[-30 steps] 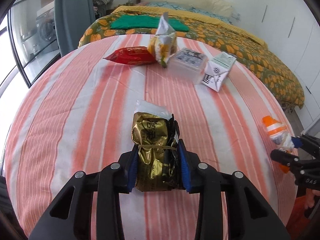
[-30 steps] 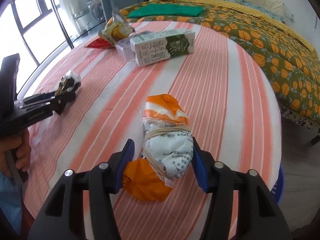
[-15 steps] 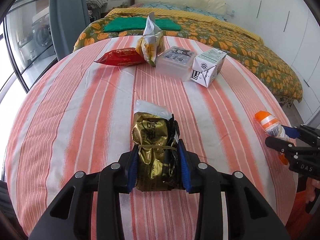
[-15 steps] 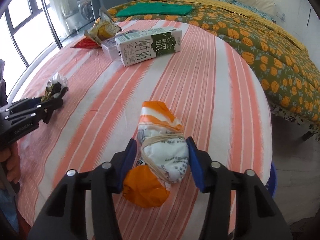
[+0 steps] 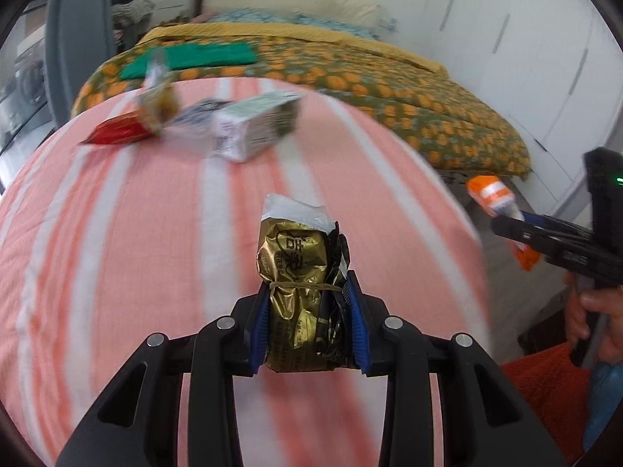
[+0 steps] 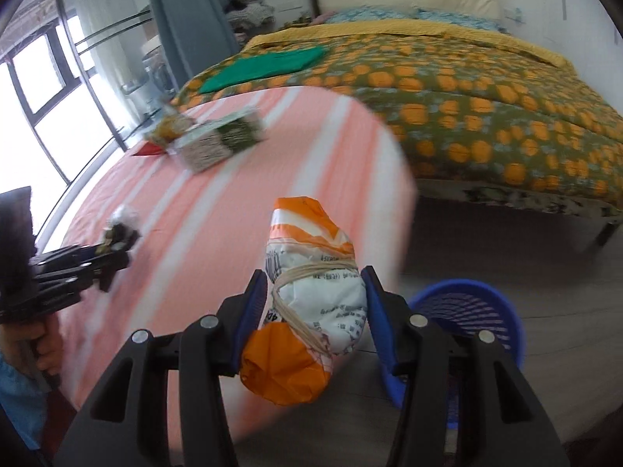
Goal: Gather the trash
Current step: 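Carry both items to the blue wastebasket and open both tools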
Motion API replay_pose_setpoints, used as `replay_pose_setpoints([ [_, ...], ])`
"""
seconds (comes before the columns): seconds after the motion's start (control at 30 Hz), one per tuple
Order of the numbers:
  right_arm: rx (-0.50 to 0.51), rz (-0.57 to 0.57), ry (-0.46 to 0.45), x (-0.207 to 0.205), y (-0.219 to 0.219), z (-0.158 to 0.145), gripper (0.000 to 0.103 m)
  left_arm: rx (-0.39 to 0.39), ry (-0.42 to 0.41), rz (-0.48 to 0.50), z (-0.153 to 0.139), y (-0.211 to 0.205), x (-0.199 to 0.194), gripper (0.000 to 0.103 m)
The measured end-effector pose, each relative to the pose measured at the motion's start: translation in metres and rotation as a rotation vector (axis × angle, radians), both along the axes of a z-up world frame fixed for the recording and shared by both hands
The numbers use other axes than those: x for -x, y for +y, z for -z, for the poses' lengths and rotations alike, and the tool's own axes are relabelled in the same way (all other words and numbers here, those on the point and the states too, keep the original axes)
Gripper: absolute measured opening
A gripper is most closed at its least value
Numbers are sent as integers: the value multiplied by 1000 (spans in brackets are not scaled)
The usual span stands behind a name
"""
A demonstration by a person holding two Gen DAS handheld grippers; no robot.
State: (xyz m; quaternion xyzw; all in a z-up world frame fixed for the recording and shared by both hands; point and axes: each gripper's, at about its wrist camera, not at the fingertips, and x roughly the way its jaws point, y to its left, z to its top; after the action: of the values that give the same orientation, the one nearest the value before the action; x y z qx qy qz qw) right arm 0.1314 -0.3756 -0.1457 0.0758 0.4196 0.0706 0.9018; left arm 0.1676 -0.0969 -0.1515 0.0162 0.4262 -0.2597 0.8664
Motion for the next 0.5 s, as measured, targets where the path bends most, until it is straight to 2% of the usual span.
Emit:
replay_pose_setpoints([
  [0.13, 8, 103, 18, 11, -67, 7, 49, 41, -7, 89, -15, -63, 19, 34],
  [0.27, 18, 164, 26, 20, -112, 22, 49, 49, -11, 181, -22, -128, 31, 34],
  [0.4, -40, 253, 51, 28, -153, 48, 49, 32, 16, 247, -14, -192, 39, 35],
  [0.5, -92, 286, 63, 29, -175, 56, 49, 13, 45, 279, 1, -234, 40, 35],
])
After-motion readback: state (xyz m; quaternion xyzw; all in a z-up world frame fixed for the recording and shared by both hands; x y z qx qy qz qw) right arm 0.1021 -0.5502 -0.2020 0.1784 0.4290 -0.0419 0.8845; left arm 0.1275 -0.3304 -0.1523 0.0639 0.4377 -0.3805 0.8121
